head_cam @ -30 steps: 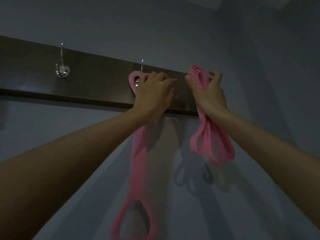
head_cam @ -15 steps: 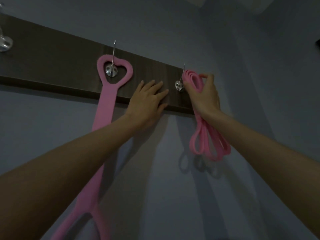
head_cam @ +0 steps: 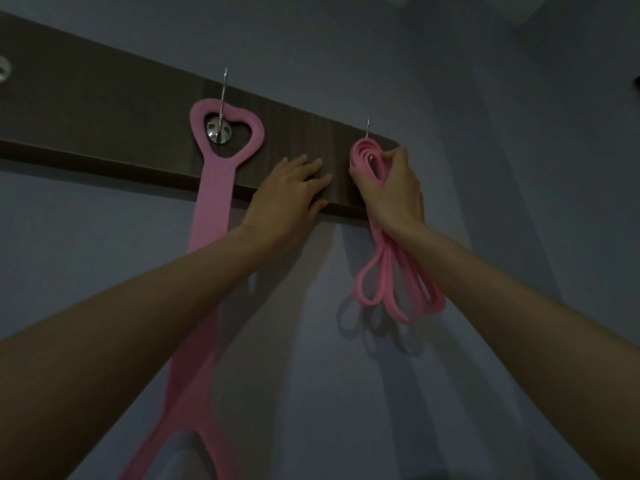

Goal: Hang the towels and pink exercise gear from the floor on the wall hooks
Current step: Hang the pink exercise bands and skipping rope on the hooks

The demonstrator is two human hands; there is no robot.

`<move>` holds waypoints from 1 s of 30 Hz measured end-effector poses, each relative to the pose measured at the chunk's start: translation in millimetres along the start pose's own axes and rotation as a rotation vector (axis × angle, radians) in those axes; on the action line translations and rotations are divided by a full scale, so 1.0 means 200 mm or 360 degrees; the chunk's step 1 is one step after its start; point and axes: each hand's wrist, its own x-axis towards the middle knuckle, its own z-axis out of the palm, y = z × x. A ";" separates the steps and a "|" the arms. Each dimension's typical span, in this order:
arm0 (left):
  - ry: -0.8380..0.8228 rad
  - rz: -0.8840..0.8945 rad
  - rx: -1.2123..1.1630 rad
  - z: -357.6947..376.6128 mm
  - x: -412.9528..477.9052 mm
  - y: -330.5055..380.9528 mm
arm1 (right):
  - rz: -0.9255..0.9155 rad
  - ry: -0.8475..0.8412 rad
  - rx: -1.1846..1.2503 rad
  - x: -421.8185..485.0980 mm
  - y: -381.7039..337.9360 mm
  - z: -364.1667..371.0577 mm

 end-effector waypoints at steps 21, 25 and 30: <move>-0.0301 -0.0066 0.0083 -0.10 0.01 0.03 | 0.0044 0.0086 -0.0028 -0.02 -0.07 -0.11; -0.0308 -0.0085 0.0072 -0.10 0.01 0.04 | 0.0058 -0.0021 -0.0022 -0.02 -0.03 -0.07; -0.0333 -0.0086 0.0071 -0.12 0.00 0.04 | 0.0122 -0.0044 -0.0024 -0.06 -0.02 -0.02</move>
